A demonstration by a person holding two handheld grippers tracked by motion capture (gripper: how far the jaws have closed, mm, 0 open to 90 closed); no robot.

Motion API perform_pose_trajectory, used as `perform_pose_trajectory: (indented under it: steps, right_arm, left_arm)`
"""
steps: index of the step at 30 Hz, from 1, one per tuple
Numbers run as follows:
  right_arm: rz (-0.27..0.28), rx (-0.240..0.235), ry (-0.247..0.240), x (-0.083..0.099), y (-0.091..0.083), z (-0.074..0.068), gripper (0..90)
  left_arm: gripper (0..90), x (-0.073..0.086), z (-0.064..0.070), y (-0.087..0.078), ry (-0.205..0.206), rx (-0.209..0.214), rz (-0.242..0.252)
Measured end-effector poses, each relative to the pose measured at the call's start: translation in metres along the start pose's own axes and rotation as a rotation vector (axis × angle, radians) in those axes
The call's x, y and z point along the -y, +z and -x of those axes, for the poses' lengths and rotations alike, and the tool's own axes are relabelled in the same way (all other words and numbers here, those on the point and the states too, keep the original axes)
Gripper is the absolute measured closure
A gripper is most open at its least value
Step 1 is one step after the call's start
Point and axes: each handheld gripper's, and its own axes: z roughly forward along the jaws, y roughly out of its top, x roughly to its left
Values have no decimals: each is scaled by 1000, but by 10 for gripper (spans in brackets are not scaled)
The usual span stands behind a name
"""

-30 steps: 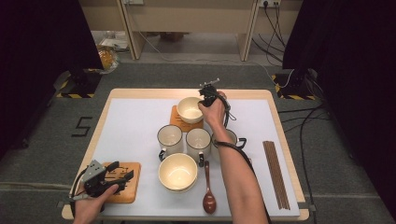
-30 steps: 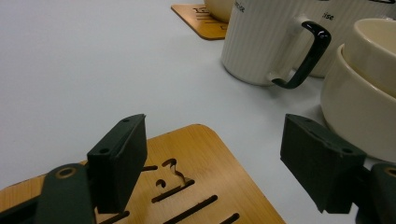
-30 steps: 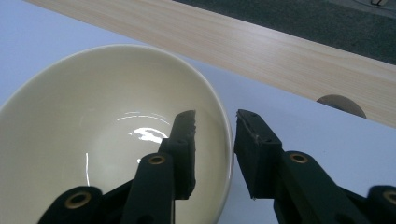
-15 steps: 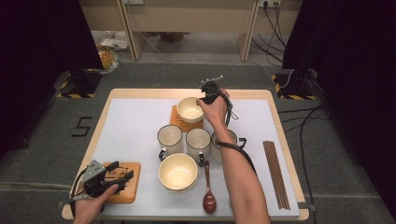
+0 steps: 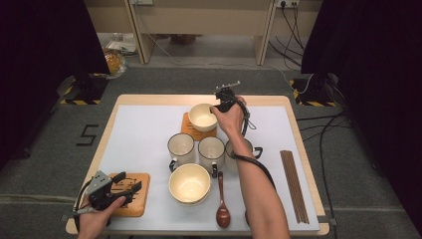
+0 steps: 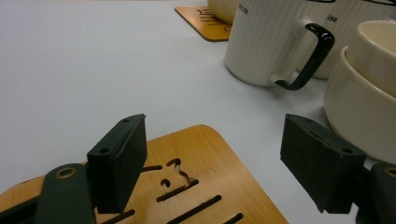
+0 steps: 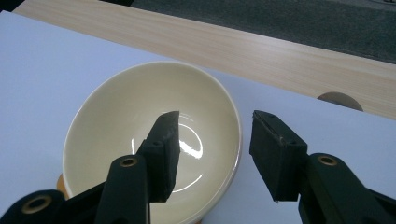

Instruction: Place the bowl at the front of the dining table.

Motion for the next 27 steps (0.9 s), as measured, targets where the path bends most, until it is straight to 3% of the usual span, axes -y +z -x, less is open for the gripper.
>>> perform_pose_trajectory:
  steps: [27]
  right_arm:
    - [24,-19,-14,16,-51,-9,515]
  left_arm:
    - [223,-1,3,-1,2,-7,8]
